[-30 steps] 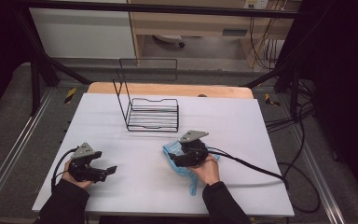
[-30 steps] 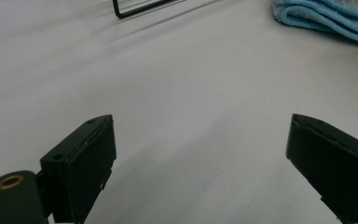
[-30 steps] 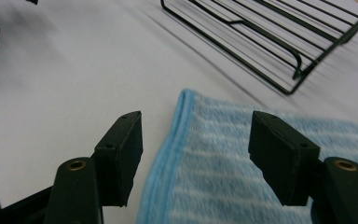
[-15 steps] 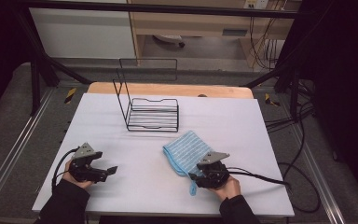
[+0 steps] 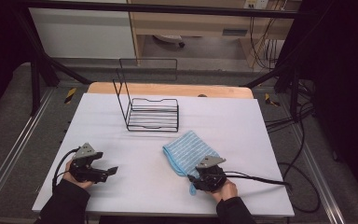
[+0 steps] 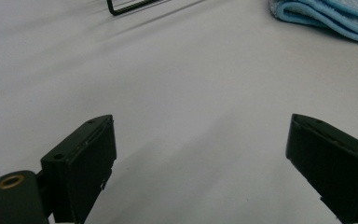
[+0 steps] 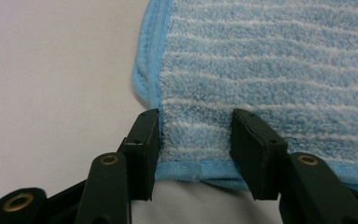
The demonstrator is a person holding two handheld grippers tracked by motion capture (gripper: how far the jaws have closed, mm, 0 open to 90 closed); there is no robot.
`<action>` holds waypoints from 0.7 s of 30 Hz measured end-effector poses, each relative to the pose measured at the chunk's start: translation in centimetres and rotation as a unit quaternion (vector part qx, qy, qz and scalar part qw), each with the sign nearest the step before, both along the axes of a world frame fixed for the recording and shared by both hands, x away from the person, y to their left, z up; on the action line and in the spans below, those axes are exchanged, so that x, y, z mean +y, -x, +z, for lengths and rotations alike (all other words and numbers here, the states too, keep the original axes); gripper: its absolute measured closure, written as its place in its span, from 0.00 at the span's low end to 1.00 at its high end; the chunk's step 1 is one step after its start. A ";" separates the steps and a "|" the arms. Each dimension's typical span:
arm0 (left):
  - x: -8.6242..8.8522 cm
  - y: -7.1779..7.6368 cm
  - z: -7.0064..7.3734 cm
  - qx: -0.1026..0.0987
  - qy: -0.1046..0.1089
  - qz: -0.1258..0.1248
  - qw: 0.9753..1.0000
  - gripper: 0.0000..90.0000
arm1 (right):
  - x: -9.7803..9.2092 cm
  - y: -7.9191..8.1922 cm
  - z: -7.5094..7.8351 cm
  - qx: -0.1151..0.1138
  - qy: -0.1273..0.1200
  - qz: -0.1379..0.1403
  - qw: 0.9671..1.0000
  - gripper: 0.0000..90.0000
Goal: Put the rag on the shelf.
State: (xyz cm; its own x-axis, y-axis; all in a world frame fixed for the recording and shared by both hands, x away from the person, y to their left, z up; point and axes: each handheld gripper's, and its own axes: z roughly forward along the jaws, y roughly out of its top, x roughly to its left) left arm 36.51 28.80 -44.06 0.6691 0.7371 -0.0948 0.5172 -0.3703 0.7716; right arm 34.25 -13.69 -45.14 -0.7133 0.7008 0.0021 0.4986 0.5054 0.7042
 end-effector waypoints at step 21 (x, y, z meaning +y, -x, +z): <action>0.0 0.0 0.0 -0.001 0.000 -0.001 1.000 0.09 | -0.4 -0.9 0.3 0.028 -0.011 -0.001 1.000 0.92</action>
